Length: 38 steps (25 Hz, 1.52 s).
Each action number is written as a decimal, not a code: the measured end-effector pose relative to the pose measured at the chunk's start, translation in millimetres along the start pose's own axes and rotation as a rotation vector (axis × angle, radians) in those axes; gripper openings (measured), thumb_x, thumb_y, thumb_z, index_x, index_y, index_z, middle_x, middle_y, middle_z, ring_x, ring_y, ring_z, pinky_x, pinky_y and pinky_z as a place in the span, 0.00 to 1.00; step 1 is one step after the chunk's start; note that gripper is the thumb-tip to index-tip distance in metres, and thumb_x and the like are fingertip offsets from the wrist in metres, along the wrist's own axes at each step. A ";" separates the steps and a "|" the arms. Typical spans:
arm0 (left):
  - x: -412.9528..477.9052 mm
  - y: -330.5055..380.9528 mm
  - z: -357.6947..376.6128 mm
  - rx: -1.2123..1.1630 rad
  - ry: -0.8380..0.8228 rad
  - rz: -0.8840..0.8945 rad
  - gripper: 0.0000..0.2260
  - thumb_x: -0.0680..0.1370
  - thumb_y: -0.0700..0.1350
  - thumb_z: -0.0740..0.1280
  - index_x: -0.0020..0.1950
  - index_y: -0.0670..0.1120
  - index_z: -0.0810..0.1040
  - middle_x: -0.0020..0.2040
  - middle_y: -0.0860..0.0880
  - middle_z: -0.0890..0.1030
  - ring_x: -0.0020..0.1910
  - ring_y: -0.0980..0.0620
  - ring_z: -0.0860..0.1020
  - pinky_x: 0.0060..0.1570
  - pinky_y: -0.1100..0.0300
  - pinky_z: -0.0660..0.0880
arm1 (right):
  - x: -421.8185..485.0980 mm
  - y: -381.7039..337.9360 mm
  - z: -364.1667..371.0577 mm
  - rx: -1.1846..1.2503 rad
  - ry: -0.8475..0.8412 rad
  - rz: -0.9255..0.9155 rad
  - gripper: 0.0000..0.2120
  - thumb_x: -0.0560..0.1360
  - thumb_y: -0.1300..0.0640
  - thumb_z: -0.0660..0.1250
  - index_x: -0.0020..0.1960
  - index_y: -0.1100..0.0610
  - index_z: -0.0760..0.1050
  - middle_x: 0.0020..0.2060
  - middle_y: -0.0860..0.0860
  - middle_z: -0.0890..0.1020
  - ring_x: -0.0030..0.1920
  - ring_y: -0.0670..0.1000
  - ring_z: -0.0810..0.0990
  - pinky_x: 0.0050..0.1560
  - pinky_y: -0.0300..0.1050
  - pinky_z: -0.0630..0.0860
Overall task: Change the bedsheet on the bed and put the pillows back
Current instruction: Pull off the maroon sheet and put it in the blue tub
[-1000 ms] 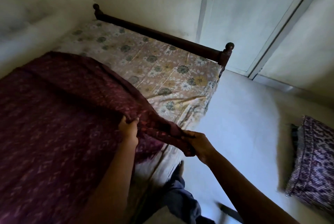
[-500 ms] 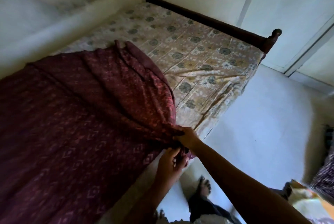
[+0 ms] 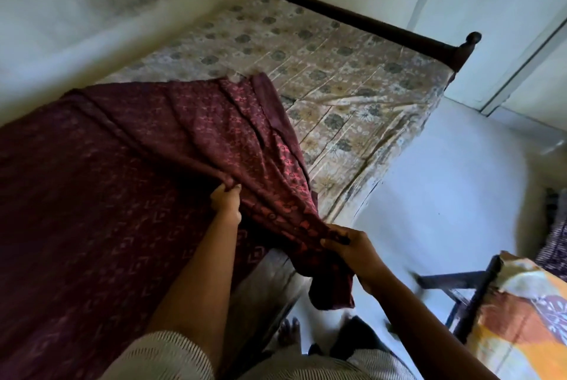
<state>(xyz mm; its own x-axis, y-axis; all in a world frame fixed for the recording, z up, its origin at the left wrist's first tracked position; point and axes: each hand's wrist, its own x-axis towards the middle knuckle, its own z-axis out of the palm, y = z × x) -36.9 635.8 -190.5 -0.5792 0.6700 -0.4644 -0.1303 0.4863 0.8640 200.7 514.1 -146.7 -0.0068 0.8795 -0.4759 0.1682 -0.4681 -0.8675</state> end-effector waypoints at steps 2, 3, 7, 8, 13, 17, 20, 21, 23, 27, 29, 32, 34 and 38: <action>-26.4 -1.6 -10.4 0.193 -0.031 0.228 0.13 0.75 0.37 0.67 0.59 0.36 0.78 0.56 0.39 0.80 0.54 0.44 0.78 0.51 0.59 0.73 | -1.2 2.0 -2.1 0.173 0.067 0.077 0.17 0.72 0.68 0.67 0.56 0.51 0.79 0.45 0.55 0.84 0.46 0.57 0.83 0.52 0.53 0.79; -44.2 -4.9 -17.6 0.266 -0.046 0.350 0.13 0.75 0.38 0.68 0.58 0.35 0.79 0.54 0.39 0.81 0.54 0.43 0.78 0.53 0.57 0.73 | 0.2 -0.6 -0.2 0.257 0.078 0.120 0.17 0.73 0.69 0.65 0.55 0.50 0.78 0.44 0.54 0.84 0.43 0.56 0.83 0.48 0.50 0.80; -140.2 -43.5 -38.9 0.501 -0.233 0.806 0.08 0.73 0.40 0.66 0.43 0.37 0.83 0.41 0.40 0.81 0.42 0.47 0.78 0.44 0.63 0.69 | 5.7 -20.3 29.0 0.526 -0.135 0.250 0.09 0.77 0.58 0.63 0.54 0.57 0.79 0.44 0.54 0.85 0.41 0.52 0.84 0.38 0.42 0.81; -160.9 -56.8 -39.9 0.528 -0.314 0.886 0.10 0.72 0.42 0.64 0.40 0.39 0.82 0.40 0.42 0.80 0.42 0.50 0.77 0.43 0.65 0.69 | 6.9 -21.3 40.8 0.468 -0.202 0.252 0.11 0.76 0.56 0.66 0.56 0.58 0.79 0.46 0.55 0.85 0.44 0.52 0.84 0.43 0.44 0.81; -184.8 -82.4 -74.1 0.171 -0.427 0.295 0.09 0.75 0.49 0.66 0.48 0.46 0.82 0.49 0.50 0.80 0.49 0.53 0.79 0.49 0.64 0.76 | 7.1 -1.1 62.1 -0.123 -0.195 0.065 0.19 0.69 0.64 0.72 0.59 0.60 0.77 0.50 0.57 0.82 0.49 0.56 0.81 0.55 0.49 0.78; -94.1 -72.9 -124.2 -0.370 0.208 -0.390 0.28 0.71 0.55 0.71 0.67 0.44 0.69 0.60 0.44 0.73 0.60 0.41 0.73 0.56 0.47 0.75 | 2.1 -0.6 47.9 -0.006 -0.229 0.081 0.16 0.69 0.65 0.72 0.57 0.58 0.79 0.48 0.55 0.84 0.48 0.55 0.83 0.55 0.51 0.78; -31.8 -55.4 -128.2 -0.467 0.280 -0.451 0.39 0.68 0.50 0.76 0.73 0.44 0.60 0.69 0.42 0.68 0.65 0.39 0.70 0.62 0.41 0.70 | -6.9 -1.1 45.7 0.012 -0.285 0.102 0.16 0.69 0.64 0.73 0.56 0.57 0.80 0.49 0.55 0.84 0.50 0.56 0.83 0.56 0.53 0.78; -21.3 -48.1 -123.6 -0.425 0.303 -0.410 0.35 0.71 0.44 0.74 0.73 0.43 0.61 0.69 0.41 0.68 0.65 0.39 0.70 0.63 0.42 0.70 | -8.7 0.3 45.6 0.023 -0.280 0.124 0.15 0.69 0.64 0.73 0.55 0.57 0.80 0.49 0.56 0.84 0.50 0.57 0.83 0.56 0.54 0.78; -16.5 -33.1 -111.9 -0.227 0.287 -0.227 0.21 0.75 0.37 0.68 0.67 0.39 0.70 0.64 0.38 0.73 0.62 0.39 0.73 0.61 0.44 0.72 | -8.9 2.8 45.1 0.026 -0.234 0.166 0.15 0.69 0.64 0.73 0.55 0.58 0.79 0.48 0.57 0.84 0.49 0.58 0.83 0.54 0.54 0.79; -63.1 -32.5 -101.9 0.330 0.150 0.292 0.08 0.74 0.37 0.67 0.51 0.33 0.79 0.50 0.37 0.79 0.52 0.42 0.77 0.55 0.52 0.72 | -1.5 -4.4 51.5 0.249 -0.180 0.291 0.11 0.73 0.64 0.68 0.56 0.61 0.78 0.45 0.58 0.84 0.43 0.57 0.84 0.42 0.48 0.82; -119.1 -48.0 -97.3 0.521 0.030 0.567 0.09 0.74 0.40 0.63 0.46 0.36 0.80 0.47 0.39 0.80 0.48 0.46 0.76 0.52 0.58 0.69 | 1.8 -17.3 69.3 0.471 -0.285 0.382 0.10 0.76 0.58 0.65 0.55 0.61 0.78 0.44 0.58 0.84 0.41 0.56 0.84 0.35 0.45 0.82; -172.0 -92.0 -94.8 0.653 -0.226 0.810 0.12 0.70 0.44 0.58 0.39 0.42 0.81 0.40 0.49 0.80 0.42 0.57 0.74 0.44 0.66 0.71 | 4.2 -18.2 104.4 0.250 -0.478 0.283 0.17 0.73 0.57 0.70 0.60 0.62 0.77 0.49 0.58 0.83 0.43 0.53 0.83 0.40 0.40 0.80; -179.5 -96.8 -111.1 0.439 -0.343 0.617 0.11 0.72 0.46 0.64 0.44 0.40 0.82 0.40 0.58 0.77 0.44 0.63 0.75 0.43 0.71 0.71 | 4.1 -8.7 113.0 -0.134 -0.350 0.092 0.19 0.68 0.65 0.73 0.59 0.65 0.76 0.47 0.55 0.81 0.36 0.43 0.79 0.35 0.27 0.74; -122.2 -112.6 -182.1 0.003 0.339 -0.035 0.17 0.72 0.45 0.72 0.57 0.38 0.77 0.54 0.45 0.80 0.57 0.46 0.77 0.55 0.63 0.72 | 8.7 8.6 110.5 -0.179 -0.317 -0.002 0.20 0.67 0.68 0.73 0.59 0.62 0.77 0.50 0.55 0.81 0.36 0.41 0.80 0.43 0.30 0.77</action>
<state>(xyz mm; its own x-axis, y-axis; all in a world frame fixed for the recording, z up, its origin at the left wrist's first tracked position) -98.0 397.0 -195.7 -0.8092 0.4281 -0.4023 -0.1526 0.5080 0.8477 93.1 508.2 -174.3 -0.3081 0.7968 -0.5199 0.3373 -0.4195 -0.8428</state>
